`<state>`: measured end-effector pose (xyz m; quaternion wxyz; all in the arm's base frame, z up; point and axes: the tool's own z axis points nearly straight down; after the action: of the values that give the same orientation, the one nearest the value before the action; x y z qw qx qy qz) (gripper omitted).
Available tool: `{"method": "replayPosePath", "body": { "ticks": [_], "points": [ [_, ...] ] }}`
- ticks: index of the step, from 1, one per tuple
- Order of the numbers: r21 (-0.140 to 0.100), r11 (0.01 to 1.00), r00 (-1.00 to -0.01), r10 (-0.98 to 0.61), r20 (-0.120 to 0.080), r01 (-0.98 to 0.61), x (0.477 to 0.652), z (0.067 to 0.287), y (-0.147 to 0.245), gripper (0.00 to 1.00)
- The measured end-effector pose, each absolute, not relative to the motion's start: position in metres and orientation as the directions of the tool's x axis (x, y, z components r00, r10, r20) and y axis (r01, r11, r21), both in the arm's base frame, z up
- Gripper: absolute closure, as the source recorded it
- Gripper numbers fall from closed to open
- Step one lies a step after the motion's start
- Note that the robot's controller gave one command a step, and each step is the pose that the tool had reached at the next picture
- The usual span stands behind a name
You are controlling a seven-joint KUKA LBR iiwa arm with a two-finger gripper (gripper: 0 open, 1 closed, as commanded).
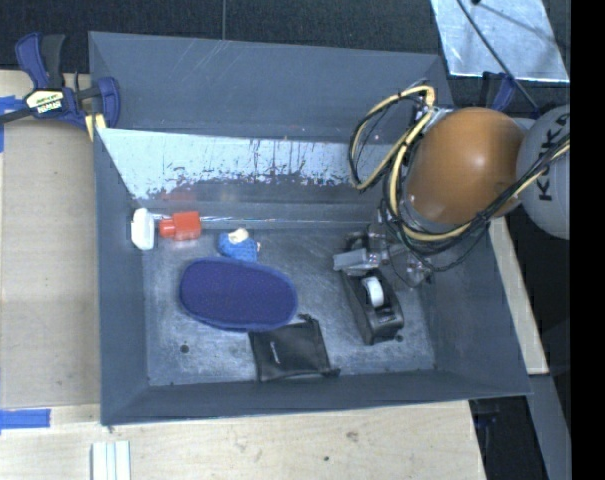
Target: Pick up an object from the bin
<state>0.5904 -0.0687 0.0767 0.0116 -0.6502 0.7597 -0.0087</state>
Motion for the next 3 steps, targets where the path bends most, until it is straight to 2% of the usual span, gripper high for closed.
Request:
{"method": "replayPosePath", "body": {
  "ticks": [1,2,3],
  "points": [
    [-0.033,0.156,-0.156,-0.988,-0.01,-0.987,0.592,0.079,-0.067,1.0],
    [-0.01,0.21,-0.21,-0.978,-0.002,-0.978,0.567,0.165,-0.072,1.0],
    [-0.001,0.211,-0.211,-0.977,-0.002,-0.977,0.566,0.161,-0.072,0.0]
  ]
}}
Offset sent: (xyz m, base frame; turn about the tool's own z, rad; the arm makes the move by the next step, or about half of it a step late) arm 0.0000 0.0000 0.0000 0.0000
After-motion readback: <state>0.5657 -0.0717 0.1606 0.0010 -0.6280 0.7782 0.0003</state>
